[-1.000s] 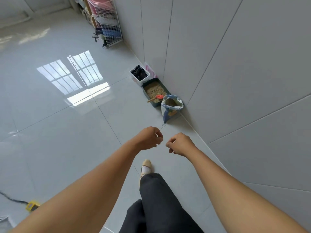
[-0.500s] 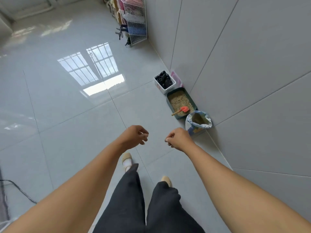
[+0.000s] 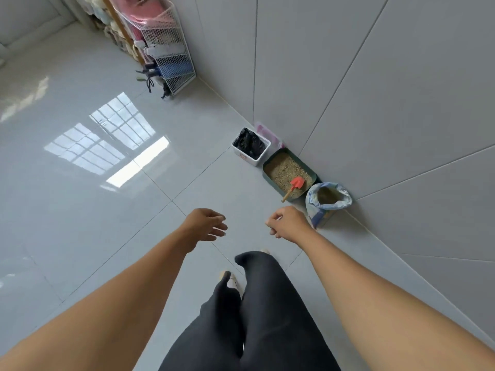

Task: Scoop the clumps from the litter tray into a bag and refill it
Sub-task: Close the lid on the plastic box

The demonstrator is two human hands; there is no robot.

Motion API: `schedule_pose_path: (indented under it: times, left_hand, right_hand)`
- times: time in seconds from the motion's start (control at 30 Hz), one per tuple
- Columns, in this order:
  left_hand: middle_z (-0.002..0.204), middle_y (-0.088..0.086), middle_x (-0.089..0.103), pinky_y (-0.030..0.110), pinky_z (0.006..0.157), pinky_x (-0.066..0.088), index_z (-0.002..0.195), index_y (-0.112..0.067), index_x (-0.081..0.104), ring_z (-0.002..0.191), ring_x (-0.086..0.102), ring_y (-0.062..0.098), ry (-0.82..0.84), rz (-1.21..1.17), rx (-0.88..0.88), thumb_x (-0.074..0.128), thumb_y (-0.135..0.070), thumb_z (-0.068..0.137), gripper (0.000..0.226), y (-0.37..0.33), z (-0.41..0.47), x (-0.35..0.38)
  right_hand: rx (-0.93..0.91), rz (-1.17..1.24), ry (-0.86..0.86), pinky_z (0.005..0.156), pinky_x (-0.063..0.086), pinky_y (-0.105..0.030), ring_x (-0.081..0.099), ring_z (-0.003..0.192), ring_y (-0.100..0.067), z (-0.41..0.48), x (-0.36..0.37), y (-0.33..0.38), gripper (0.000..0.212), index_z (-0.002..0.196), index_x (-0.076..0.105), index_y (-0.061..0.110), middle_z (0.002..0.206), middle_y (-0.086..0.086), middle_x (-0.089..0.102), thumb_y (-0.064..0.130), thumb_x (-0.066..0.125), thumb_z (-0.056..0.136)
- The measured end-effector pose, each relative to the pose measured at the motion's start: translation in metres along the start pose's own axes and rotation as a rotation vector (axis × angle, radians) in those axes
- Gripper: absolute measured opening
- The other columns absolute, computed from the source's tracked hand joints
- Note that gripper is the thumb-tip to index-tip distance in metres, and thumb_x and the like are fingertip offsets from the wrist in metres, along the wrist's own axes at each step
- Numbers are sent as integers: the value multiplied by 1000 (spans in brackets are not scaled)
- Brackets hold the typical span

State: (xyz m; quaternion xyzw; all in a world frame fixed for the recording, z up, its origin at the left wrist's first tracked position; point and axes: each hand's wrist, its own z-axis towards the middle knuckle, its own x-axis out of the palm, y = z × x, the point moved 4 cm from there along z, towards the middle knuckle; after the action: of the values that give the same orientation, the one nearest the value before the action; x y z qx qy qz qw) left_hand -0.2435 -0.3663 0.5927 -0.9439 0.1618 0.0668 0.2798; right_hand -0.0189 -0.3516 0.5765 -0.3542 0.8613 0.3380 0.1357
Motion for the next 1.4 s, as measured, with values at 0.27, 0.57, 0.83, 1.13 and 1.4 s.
schedule_pose_path:
  times: [0.27, 0.57, 0.83, 1.13, 1.4]
  left_hand:
    - [97, 12, 71, 27, 70, 53, 110, -1, 63, 77, 68, 20, 60, 73, -29, 54, -16, 96, 23, -71, 76, -14]
    - [95, 11, 71, 25, 68, 53, 108, -3, 64, 78, 68, 20, 144, 205, 8, 54, -15, 95, 21, -158, 158, -19]
    - [98, 11, 72, 25, 70, 53, 106, -4, 64, 78, 69, 20, 286, 455, 39, 51, -14, 96, 19, -206, 252, -5]
    - [91, 8, 72, 23, 65, 50, 102, -5, 65, 71, 67, 16, 387, 640, 92, 53, -14, 94, 17, -217, 374, 7]
    - [85, 6, 71, 25, 67, 50, 103, -4, 65, 67, 66, 14, 389, 715, 118, 52, -13, 94, 18, -172, 476, 46]
  right_hand:
    - [110, 62, 12, 71, 51, -26, 58, 60, -4, 74, -34, 21, 11, 86, 65, 17, 71, 2, 69, 19, 57, 93]
    - [180, 94, -17, 71, 54, -28, 61, 62, -7, 143, -73, 48, 17, 101, 68, 10, 87, -7, 73, 18, 54, 95]
    - [311, 243, -105, 82, 58, -33, 65, 66, -11, 207, -72, 44, 16, 101, 68, 7, 85, -7, 74, 17, 58, 93]
    - [375, 379, -203, 82, 58, -36, 65, 66, -12, 306, -37, 35, 8, 90, 69, 14, 76, -1, 72, 19, 62, 91]
    - [391, 314, -198, 80, 57, -36, 69, 84, -18, 399, 9, -19, 13, 81, 67, 20, 80, 2, 72, 21, 59, 90]
